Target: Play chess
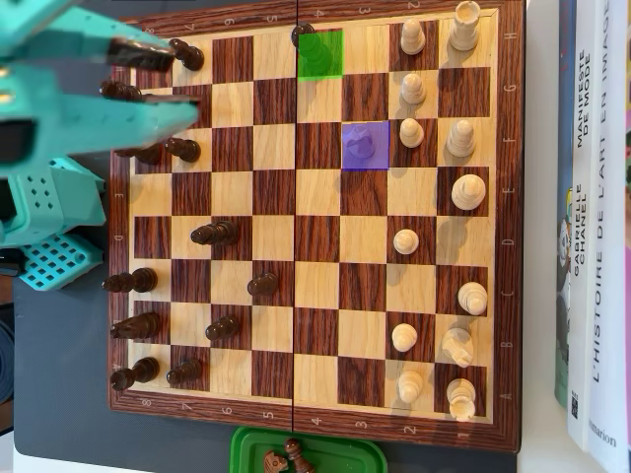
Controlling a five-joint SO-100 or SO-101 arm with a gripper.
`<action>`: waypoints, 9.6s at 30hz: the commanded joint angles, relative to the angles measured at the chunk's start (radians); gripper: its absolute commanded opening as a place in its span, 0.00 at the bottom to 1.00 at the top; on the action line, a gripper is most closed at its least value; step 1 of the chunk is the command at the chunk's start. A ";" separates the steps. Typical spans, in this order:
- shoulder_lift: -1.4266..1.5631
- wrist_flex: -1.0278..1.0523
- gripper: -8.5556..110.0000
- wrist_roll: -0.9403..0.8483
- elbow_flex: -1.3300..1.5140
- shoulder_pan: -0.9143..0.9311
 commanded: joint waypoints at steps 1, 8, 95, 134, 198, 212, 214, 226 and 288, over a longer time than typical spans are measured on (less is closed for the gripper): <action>-0.087 0.003 0.20 0.006 -0.075 -0.032; -0.285 0.003 0.20 0.000 -0.225 -0.092; -0.746 -0.164 0.20 0.009 -0.319 -0.110; -0.747 -0.224 0.20 0.008 -0.318 -0.127; -0.466 0.008 0.10 0.000 -0.307 -0.060; -0.311 0.233 0.10 -0.003 -0.314 0.298; -0.316 0.235 0.10 -0.005 -0.313 0.360; -0.472 0.222 0.10 -0.100 -0.325 0.710; -1.342 0.222 0.19 -0.350 -1.135 0.994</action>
